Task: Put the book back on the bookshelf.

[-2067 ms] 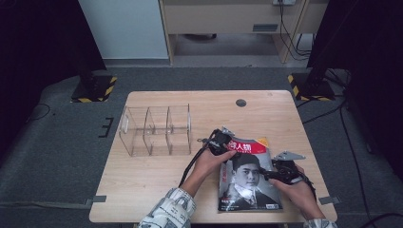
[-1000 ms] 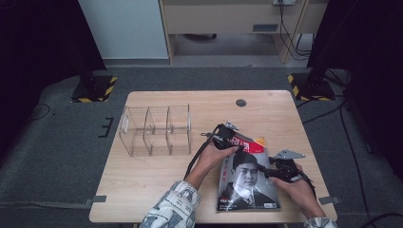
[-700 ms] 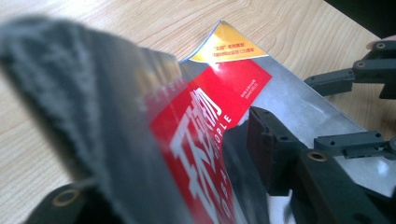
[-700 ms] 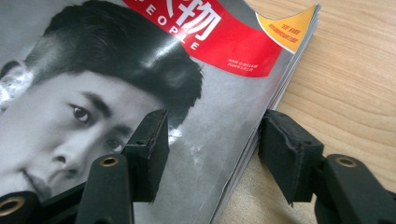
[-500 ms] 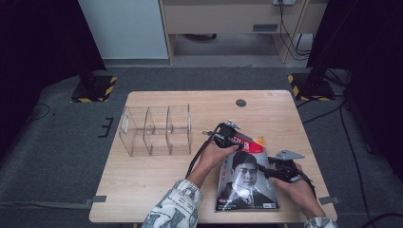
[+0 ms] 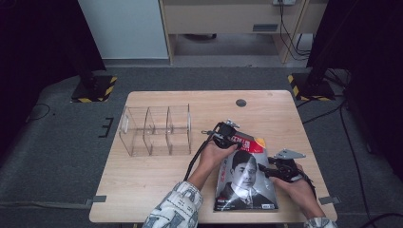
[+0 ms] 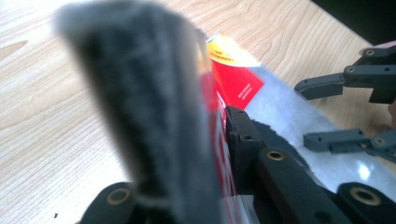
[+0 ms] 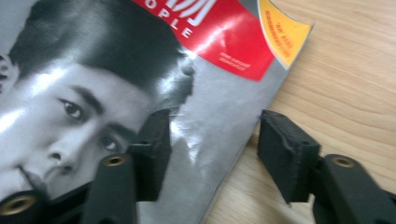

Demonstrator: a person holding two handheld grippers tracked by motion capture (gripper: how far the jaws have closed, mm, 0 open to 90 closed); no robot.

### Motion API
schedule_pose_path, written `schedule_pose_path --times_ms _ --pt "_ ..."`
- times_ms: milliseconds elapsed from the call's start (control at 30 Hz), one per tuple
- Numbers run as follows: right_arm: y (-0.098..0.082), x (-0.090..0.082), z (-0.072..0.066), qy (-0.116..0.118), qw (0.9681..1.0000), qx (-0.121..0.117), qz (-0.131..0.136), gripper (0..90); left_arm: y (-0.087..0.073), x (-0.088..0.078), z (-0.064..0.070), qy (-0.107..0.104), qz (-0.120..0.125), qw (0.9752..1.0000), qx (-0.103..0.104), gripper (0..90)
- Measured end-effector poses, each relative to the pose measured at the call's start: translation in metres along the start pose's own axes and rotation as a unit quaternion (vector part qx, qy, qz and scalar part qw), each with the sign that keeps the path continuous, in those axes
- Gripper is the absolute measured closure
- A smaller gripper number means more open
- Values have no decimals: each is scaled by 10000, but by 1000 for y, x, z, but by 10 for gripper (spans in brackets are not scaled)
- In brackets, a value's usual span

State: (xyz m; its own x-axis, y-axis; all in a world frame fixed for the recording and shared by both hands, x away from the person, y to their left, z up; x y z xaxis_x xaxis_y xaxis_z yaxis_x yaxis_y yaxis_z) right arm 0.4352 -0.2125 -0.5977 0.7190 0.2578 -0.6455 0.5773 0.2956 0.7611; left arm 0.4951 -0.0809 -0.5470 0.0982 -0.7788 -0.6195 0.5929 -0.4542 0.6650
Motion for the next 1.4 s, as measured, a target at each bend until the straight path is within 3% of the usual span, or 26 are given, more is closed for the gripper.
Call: schedule_pose_path --times_ms 133,400,467,600,800,900,967,1000,1233,1400 --pt "5 -7 10 -94 9997 144 171 471 3 -5 4 -36 84 10000 1 852" --pt "6 -11 25 -466 9984 304 140 470 10 -23 7 -40 320 9995 5 863" --pt "5 -11 33 -652 9969 417 119 468 14 -32 10 -49 442 9990 22 864" --pt "4 -12 40 -805 9953 536 97 461 20 -43 15 -29 551 9984 105 865" --pt "0 -9 40 -925 9947 457 -21 428 34 -55 25 24 702 9972 269 866" --pt "-1 -9 40 -885 9943 593 -30 398 40 -60 30 25 722 9969 325 866" --pt "-2 -7 41 -924 9943 535 -50 381 42 -62 31 45 747 9965 380 866" --pt "-4 -5 43 -1035 9933 494 -114 369 46 -65 34 -1 855 9956 379 866" --pt "-7 -3 38 -998 9937 472 -178 338 51 -71 43 -3 897 9948 472 866" --pt "-9 1 37 -1046 9934 391 -249 316 57 -78 41 -7 1014 9938 454 866"
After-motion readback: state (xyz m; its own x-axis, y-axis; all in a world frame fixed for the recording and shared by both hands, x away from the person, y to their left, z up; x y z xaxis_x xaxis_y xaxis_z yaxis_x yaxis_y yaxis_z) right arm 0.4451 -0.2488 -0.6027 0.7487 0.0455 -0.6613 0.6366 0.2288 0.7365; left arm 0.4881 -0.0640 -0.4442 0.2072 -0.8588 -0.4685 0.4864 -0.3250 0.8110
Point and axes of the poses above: each handheld gripper's, and its own axes: x roughly forward along the jaws, y roughly out of its top, z roughly to its right, the point moved 10 cm from there along x, roughly forward along the jaws, and after that the axes turned 13 degrees about -y, right-handed, at the moved point
